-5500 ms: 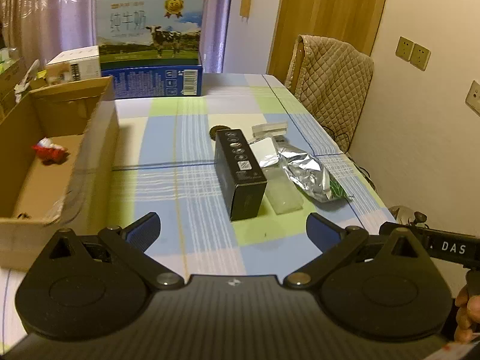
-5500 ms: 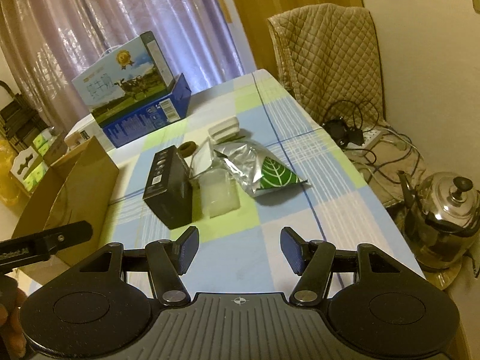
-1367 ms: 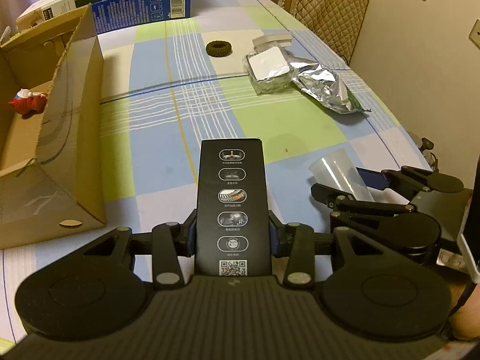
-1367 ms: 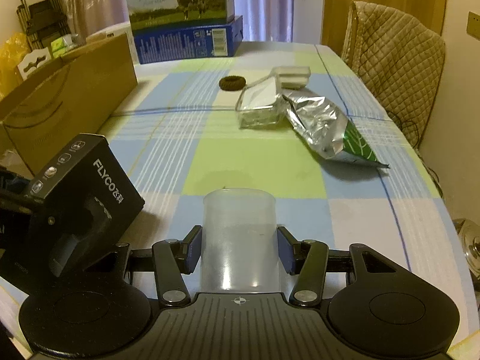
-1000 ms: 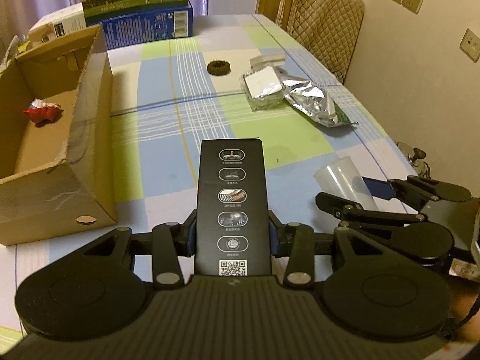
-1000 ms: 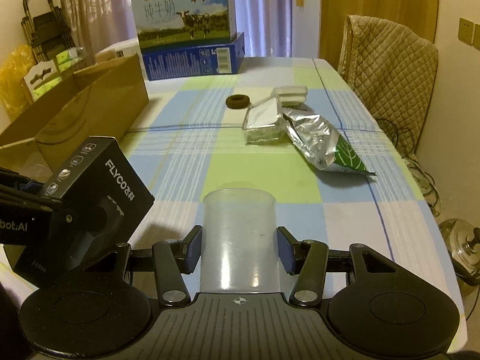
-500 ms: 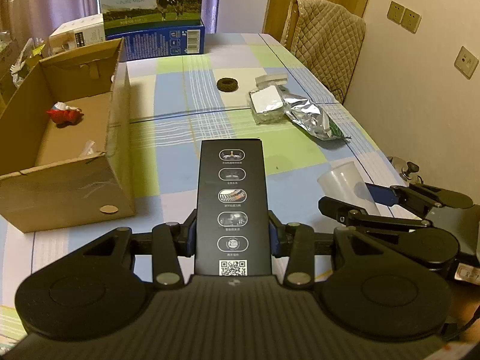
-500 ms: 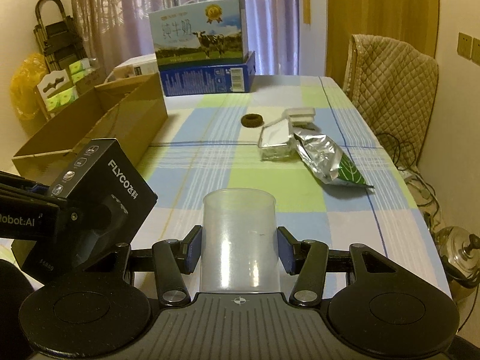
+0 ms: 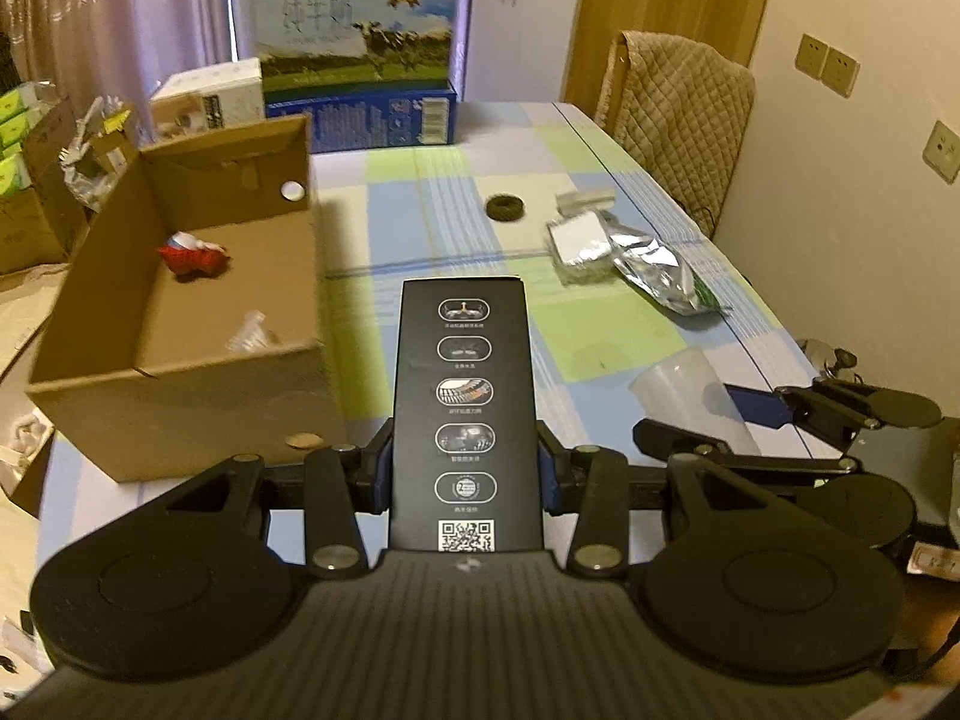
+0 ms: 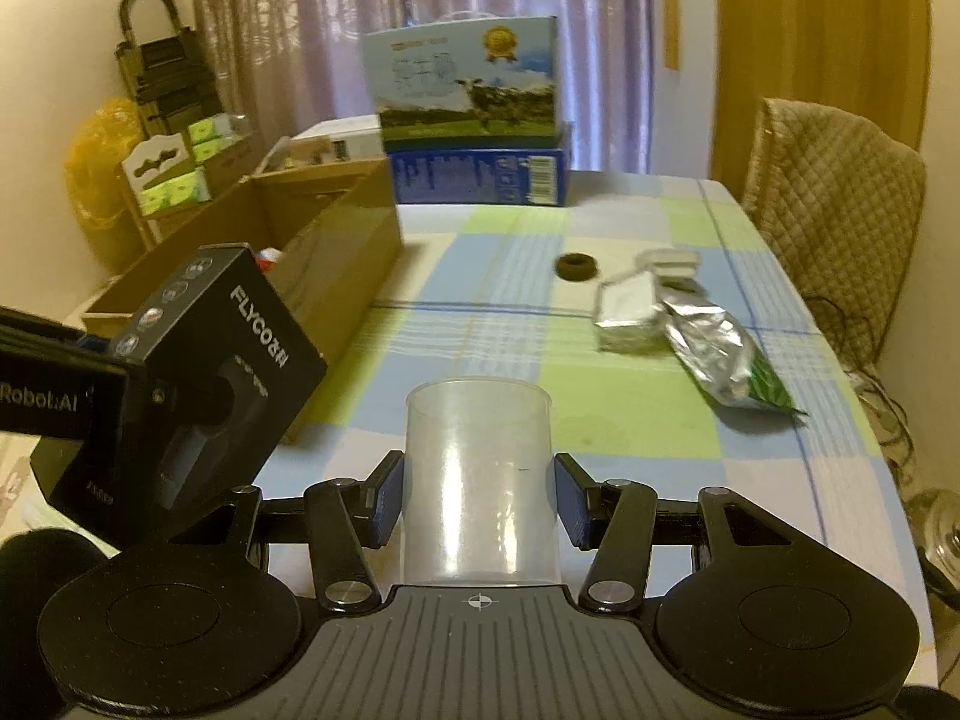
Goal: Organize objects
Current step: 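Carry the black box and clear cup over the cardboard box with both tools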
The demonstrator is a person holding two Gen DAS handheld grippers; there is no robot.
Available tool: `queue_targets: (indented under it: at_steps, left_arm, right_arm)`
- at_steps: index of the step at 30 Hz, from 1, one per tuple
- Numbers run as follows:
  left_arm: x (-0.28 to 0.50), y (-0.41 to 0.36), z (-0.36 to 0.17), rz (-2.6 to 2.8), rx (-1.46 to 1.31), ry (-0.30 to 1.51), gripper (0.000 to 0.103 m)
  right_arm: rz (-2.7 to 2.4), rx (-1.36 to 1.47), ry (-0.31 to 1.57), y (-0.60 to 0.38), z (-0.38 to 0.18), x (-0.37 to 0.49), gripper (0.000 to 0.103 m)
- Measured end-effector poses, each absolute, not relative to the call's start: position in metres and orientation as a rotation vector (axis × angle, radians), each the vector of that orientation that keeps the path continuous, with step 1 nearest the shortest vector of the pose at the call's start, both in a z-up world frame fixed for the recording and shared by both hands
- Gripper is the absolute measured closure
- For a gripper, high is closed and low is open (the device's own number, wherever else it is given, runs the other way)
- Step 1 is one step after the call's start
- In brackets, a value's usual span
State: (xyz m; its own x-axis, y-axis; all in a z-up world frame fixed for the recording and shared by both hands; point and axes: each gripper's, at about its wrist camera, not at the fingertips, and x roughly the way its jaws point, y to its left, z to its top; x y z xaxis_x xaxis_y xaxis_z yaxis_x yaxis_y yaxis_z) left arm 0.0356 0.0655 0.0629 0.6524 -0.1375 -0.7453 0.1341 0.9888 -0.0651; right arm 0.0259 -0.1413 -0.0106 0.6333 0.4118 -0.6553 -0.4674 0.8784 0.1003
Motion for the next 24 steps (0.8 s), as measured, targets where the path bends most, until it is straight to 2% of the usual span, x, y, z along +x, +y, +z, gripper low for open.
queue_targets:
  at_steps: [14, 24]
  left_arm:
    - [0.054, 0.155, 0.122, -0.038, 0.048, 0.763, 0.065]
    - [0.094, 0.217, 0.14, 0.029, 0.065, 0.751, 0.065]
  right_arm:
    - [0.682, -0.086, 0.657, -0.034, 0.038, 0.06, 0.054]
    - [0.719, -0.076, 0.675, 0.018, 0.043, 0.099, 0.054]
